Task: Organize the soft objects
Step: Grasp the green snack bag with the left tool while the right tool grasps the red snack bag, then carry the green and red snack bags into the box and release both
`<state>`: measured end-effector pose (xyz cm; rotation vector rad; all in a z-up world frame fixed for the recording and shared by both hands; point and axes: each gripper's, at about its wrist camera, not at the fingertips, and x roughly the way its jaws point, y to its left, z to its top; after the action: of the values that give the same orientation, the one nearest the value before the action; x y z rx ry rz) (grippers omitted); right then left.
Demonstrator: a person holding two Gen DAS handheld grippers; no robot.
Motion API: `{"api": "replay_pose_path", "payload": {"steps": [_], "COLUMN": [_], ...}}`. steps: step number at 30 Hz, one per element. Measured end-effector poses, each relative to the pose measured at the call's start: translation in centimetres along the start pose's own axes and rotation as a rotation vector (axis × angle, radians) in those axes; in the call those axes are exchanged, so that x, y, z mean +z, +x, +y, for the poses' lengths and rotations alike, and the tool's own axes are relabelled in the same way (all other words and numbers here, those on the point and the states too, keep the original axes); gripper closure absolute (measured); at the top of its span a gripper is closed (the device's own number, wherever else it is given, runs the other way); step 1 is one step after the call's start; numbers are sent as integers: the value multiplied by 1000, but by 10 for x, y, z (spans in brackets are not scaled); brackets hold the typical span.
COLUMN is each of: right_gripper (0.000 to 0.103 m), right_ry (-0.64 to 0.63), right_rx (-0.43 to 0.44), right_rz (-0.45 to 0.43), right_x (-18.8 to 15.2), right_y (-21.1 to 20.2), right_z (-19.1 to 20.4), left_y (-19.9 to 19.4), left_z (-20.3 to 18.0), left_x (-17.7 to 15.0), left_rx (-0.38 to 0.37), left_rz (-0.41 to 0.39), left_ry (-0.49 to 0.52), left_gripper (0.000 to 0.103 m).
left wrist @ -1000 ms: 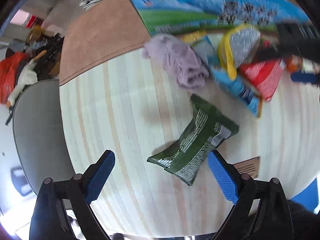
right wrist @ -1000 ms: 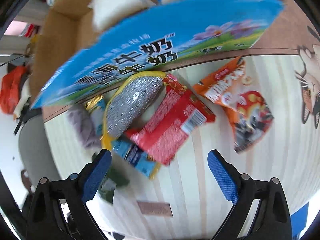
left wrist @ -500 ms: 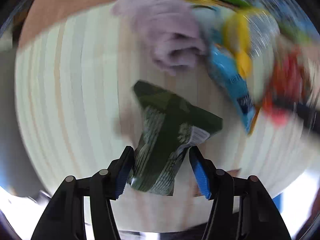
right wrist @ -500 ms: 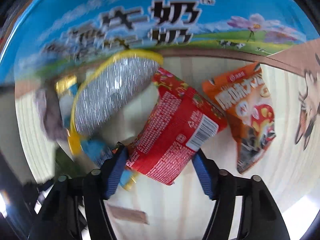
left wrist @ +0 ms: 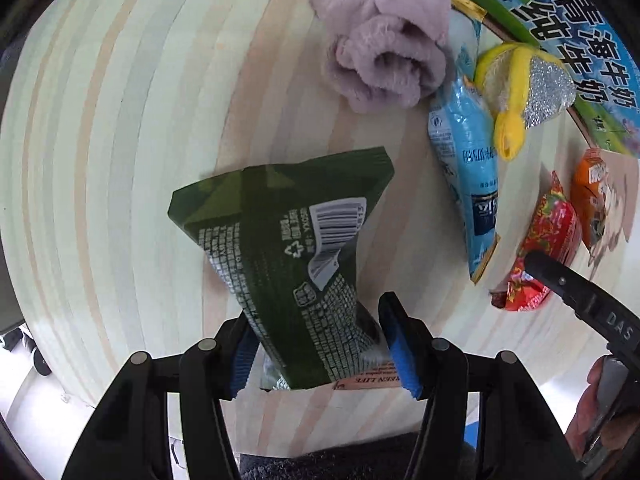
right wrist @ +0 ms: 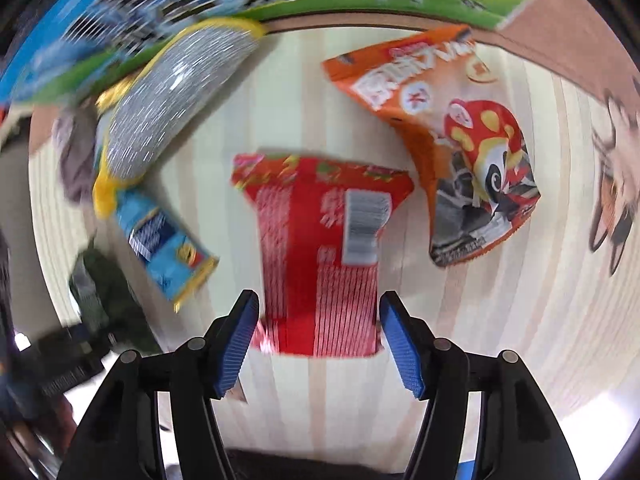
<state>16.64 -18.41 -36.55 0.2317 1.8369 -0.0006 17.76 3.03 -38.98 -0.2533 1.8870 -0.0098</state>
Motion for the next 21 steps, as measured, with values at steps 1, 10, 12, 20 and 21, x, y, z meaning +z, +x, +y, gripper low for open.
{"api": "replay_pose_path", "payload": {"steps": [1,10,12,20,21], "right_gripper": [38,55,55,55,55], "right_ry": [14,-49,-71,-145,-150], "right_rx": [0,-19,16,148,152], "right_rz": [2,-63,-85,-274,-307], "right_x": [1,-26,-35,-40,-24], "right_y": [1,-22,-41,-187,-208], "right_z": [-1,16,16,-8,-1], "left_y": [2,-48,-69,-194,-209], "left_z": [-5,-48,-67,-146,-151], "left_x": [-3,-30,-41,-20,-7], "left_rx": [11,84,61,-93,-89], "left_rz": [-7,-167,-210,-364,-382], "left_ry": [3,98,130,276,299], "left_gripper": [48,71,71,71,71]}}
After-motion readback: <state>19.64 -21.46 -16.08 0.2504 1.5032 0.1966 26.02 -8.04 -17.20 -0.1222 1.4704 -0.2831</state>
